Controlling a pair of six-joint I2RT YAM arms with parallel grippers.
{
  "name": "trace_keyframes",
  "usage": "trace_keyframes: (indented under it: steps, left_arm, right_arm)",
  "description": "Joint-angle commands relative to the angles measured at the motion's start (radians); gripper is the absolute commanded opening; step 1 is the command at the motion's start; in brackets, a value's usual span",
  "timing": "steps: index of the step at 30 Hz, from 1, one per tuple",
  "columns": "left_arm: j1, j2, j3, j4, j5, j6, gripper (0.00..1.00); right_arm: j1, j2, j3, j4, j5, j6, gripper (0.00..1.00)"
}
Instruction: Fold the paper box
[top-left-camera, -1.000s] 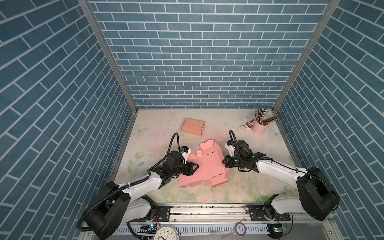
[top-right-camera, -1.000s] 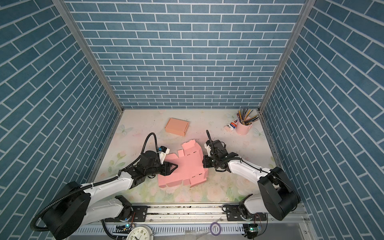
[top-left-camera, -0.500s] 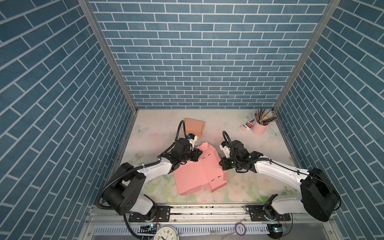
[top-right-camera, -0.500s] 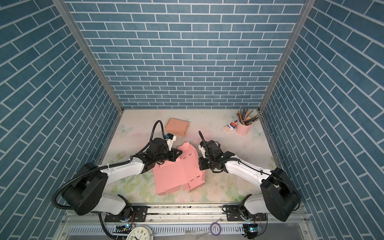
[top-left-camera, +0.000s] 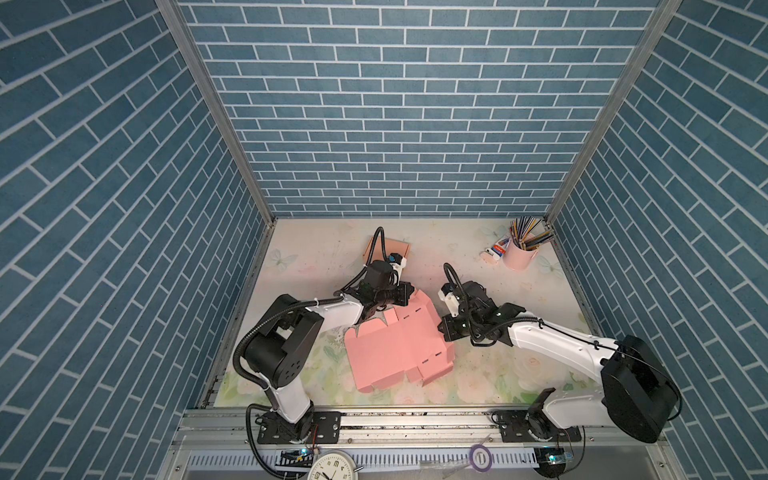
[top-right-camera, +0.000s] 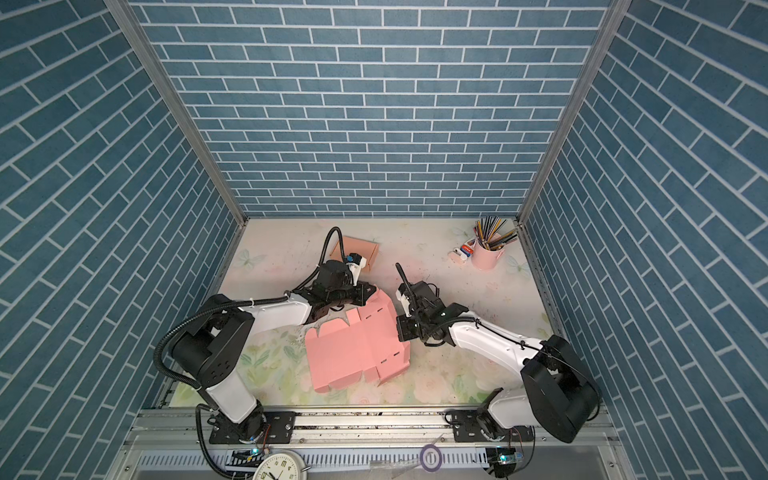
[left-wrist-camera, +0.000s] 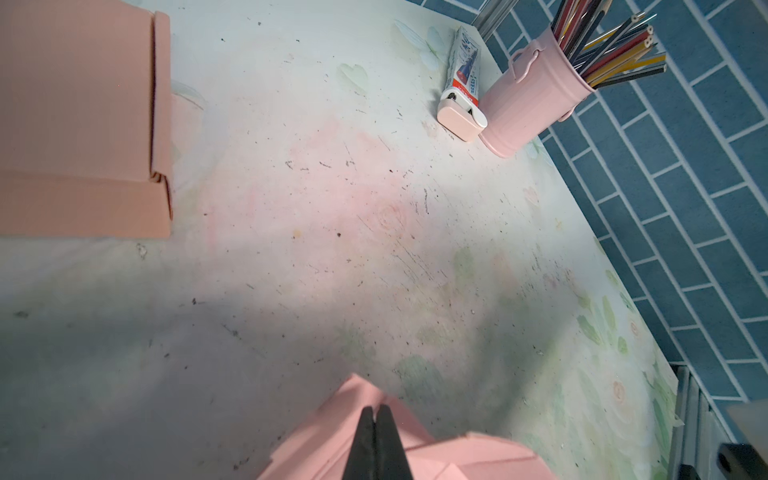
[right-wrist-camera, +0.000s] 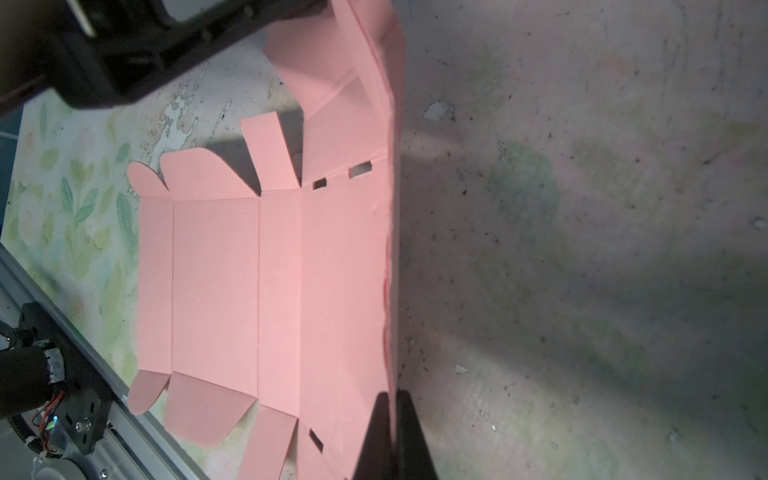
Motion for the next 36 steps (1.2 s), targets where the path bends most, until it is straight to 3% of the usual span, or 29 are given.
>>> trace_keyframes:
  steps: [1,31,36]
  left_arm:
    - [0.004,0.027,0.047,-0.013,0.013,0.047,0.00]
    - [-0.025,-0.051,-0.038,-0.025,0.029,0.076,0.00]
    - [-0.016,-0.032,-0.016,-0.049,-0.022,0.062,0.00]
  right_arm:
    - [0.007,0.003,0.026,-0.019,0.014,-0.033,0.00]
    - [0.007,-0.003,0.038,-0.042,0.025,-0.044,0.00]
    - [0.007,-0.005,0.037,-0.048,0.023,-0.051,0.00]
